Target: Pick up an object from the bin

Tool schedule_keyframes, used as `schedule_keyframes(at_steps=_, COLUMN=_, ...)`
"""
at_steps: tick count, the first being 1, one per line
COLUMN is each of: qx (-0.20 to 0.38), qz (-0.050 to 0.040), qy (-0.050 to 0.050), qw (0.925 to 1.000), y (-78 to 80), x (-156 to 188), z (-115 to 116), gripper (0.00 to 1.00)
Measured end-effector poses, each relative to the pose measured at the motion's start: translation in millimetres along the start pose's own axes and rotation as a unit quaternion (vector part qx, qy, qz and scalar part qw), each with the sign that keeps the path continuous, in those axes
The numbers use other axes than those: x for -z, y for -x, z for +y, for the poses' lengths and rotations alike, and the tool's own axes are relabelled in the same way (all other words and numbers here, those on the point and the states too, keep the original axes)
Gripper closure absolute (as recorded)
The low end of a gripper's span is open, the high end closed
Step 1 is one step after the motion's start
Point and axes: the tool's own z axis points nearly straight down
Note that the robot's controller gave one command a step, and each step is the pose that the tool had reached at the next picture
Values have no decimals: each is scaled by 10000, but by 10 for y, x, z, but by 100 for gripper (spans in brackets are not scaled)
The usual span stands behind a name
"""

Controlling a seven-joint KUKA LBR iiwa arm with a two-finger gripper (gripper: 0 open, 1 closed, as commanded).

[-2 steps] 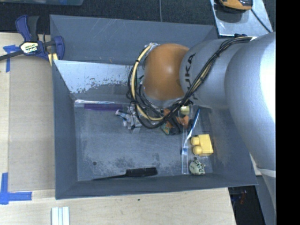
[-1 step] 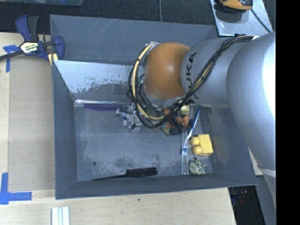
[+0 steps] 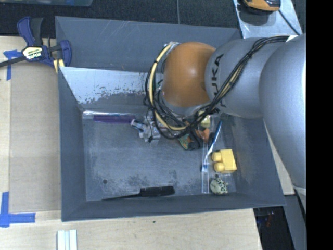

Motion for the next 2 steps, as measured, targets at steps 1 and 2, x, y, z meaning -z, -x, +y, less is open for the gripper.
schedule_keyframes(at_steps=1, qx=-1, qz=-37, qy=2, qw=10000, y=27, x=476, z=2, gripper=100)
schedule_keyframes(at_steps=2, qx=1, qz=-56, qy=1, qw=10000, y=42, x=929, z=4, gripper=100)
